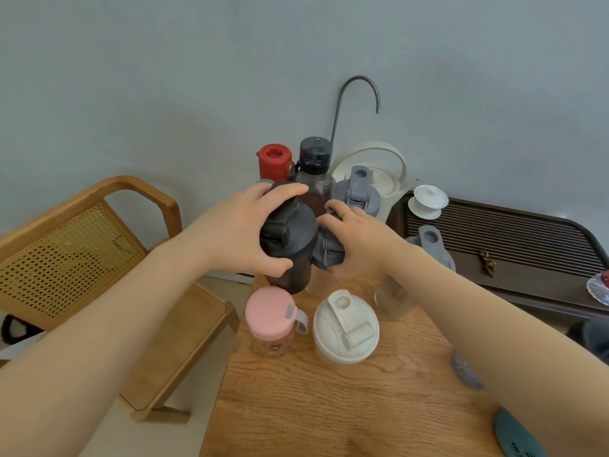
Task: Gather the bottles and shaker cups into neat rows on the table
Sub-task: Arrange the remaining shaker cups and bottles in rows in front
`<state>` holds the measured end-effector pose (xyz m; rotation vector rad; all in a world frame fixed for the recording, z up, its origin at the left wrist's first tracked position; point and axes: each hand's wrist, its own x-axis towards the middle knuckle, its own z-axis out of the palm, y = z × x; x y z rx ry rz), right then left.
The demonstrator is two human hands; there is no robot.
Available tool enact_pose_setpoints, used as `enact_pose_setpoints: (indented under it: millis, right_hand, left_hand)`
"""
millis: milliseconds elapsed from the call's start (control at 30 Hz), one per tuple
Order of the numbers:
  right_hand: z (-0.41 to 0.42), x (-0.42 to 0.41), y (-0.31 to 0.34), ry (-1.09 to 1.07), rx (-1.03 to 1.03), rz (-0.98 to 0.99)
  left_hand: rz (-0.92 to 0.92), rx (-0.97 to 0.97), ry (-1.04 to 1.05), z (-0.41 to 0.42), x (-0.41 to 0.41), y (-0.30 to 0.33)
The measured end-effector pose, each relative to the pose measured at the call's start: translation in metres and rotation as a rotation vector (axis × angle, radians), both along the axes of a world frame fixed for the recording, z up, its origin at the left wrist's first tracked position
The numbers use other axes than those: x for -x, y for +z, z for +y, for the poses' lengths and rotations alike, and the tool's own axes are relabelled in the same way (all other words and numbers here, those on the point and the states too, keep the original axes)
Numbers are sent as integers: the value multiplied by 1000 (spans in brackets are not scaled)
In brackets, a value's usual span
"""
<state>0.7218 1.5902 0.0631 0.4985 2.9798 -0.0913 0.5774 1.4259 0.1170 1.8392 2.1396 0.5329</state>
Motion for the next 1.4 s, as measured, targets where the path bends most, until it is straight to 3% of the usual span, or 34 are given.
enact_pose_setpoints:
  millis: [200,267,367,433,467,533,733,900,1133,1200,1400]
  right_hand:
    - [2,8,0,-57,27,-3]
    - [6,-1,11,-65,73,108]
    - [6,-21,41,-177,470,434]
    - [1,-32,58,-203,850,415]
    - [-5,-36,63,-169,918,357]
    - [-15,-41,63,-107,860,265]
    - [-29,-45,34,-77,805,328]
    - [-36,-40,19,-116,681,388]
    - [-50,-23,9,-135,534,294]
    - [-53,-16,4,-132,433,279]
    - [-57,-1,-4,-133,474,233]
  left_hand:
    - [2,-14,-12,-1,2,-7]
    - [18,-20,-28,2,0,-8]
    - [16,-26,-46,8,-9,-7]
    - [29,-35,-67,14,-18,-6]
    - [39,-38,-77,17,-24,-6]
    - [42,-63,-91,23,-34,-8]
    - [72,-59,-129,28,-52,-26]
    - [-252,69,-87,8,-35,-26]
    - [-62,324,123,-51,-33,-60]
    - [-54,286,139,-54,-42,-75]
    - [-220,148,156,-65,-37,-89]
